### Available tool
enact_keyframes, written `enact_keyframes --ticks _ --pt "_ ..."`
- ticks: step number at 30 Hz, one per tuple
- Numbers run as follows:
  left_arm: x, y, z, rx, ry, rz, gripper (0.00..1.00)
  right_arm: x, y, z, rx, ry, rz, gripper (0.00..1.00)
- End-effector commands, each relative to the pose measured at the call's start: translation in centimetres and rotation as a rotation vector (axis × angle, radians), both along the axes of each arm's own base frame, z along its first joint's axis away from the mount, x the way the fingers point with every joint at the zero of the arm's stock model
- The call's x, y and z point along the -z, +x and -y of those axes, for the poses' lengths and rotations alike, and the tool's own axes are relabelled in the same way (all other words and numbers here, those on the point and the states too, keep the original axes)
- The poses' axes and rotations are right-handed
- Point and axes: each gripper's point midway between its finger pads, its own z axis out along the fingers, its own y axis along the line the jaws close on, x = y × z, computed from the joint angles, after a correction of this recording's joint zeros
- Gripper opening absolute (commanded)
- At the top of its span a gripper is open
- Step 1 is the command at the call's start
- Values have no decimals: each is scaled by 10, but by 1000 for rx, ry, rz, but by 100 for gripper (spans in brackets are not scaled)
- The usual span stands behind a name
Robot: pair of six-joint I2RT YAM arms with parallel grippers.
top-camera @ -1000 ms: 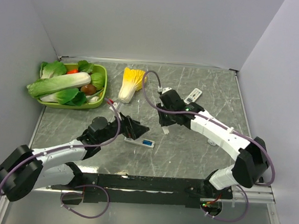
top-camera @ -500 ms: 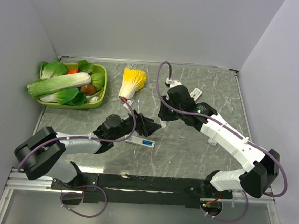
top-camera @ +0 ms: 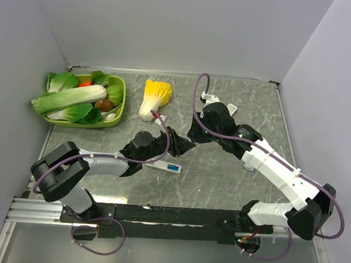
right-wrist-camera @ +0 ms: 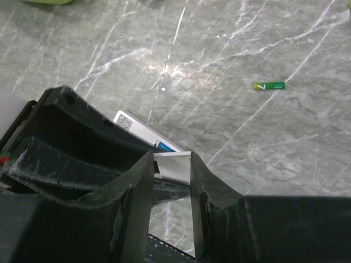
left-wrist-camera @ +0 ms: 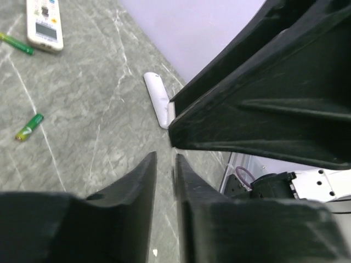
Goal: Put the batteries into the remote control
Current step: Adjust the battery cover.
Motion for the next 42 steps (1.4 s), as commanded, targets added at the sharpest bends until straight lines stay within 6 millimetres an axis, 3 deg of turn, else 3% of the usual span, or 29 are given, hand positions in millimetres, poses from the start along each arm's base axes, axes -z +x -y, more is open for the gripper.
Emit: enact_keyframes --ticks 1,5,7,9,12,14,18,28,37,42 --pt "-29 3 8 1 -61 65 18 -15 -1 0 15 60 36 23" --pt "-18 4 4 -12 20 93 1 -20 -4 2 7 70 37 37" --pt "-19 7 -4 -37 82 172 2 -29 -9 1 -35 84 44 47" --pt "-4 9 -13 -56 198 207 1 -39 -14 4 -69 87 37 54" --pt "-13 16 -40 -113 377 407 1 -54 -28 9 -165 96 11 71" --pt "-15 18 -52 -136 445 476 1 -62 -40 12 -247 95 -30 75" --pt "-24 11 -69 -106 584 654 1 -67 -49 11 -353 98 -82 76" --pt "-41 -10 -65 4 727 882 1 -84 -59 -21 -563 211 -217 75" --pt "-60 -12 -60 -11 767 995 2 -51 -50 -30 -586 172 -355 74" --pt "-64 -14 -58 -20 782 1035 2 -43 -50 -35 -618 180 -383 68"
